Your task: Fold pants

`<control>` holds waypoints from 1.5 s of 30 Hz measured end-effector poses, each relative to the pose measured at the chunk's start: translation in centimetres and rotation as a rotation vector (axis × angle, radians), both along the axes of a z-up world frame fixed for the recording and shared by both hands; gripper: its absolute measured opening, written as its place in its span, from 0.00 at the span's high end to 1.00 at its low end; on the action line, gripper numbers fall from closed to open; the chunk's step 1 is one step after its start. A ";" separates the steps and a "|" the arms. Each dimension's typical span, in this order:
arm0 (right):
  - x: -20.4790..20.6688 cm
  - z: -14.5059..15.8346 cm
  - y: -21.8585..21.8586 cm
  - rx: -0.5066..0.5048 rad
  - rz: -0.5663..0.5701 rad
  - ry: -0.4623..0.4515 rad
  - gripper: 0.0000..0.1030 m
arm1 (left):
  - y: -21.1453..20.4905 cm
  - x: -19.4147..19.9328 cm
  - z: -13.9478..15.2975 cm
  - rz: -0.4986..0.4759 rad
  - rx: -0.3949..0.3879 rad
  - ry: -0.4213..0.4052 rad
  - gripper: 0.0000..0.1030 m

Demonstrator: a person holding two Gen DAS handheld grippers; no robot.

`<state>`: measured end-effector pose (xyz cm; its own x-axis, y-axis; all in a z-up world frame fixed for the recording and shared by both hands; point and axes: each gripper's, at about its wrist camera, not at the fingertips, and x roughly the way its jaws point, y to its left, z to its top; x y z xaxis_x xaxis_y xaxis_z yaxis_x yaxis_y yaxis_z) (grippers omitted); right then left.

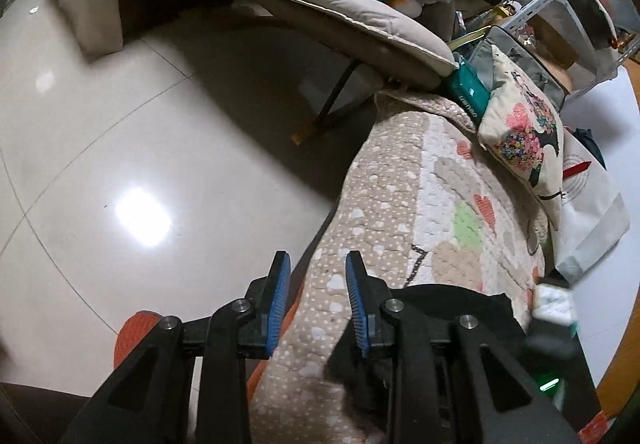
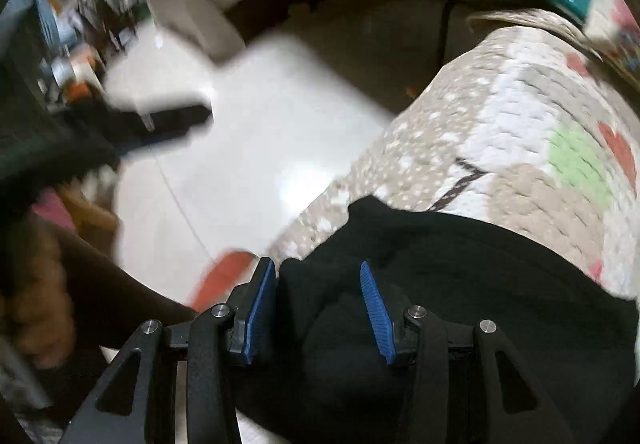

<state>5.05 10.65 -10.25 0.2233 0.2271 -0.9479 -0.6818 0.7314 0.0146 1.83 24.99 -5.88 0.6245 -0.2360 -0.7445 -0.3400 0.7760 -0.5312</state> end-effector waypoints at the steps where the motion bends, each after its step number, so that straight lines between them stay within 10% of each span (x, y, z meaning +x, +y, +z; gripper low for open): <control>1: -0.1 -0.2 0.3 -0.027 0.008 -0.025 0.77 | 0.1 0.1 0.1 0.002 -0.005 -0.002 0.74; 17: 9.2 1.1 0.2 0.274 -0.225 0.148 0.89 | -0.6 -1.5 -3.0 0.040 -0.100 0.059 0.68; 23: 8.8 2.4 -1.5 0.168 -0.127 0.100 0.41 | -5.5 -1.6 -4.0 -0.093 -0.077 0.046 0.57; 32: 6.7 -1.7 1.1 -0.031 0.055 0.093 0.39 | -8.5 -0.7 -8.0 -0.163 -0.108 0.158 0.47; 38: 6.4 -2.1 2.4 -0.121 0.070 0.034 0.77 | -8.5 -0.1 -6.8 -0.228 -0.130 0.133 0.83; 45: 8.2 0.3 3.2 -0.054 0.000 -0.012 0.93 | -7.0 1.1 -6.2 -0.179 -0.178 0.119 0.86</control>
<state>13.21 13.84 -9.99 0.2346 0.1756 -0.9561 -0.6814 0.7312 -0.0329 2.96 17.98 -12.09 0.4718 -0.4681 -0.7472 -0.2743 0.7275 -0.6289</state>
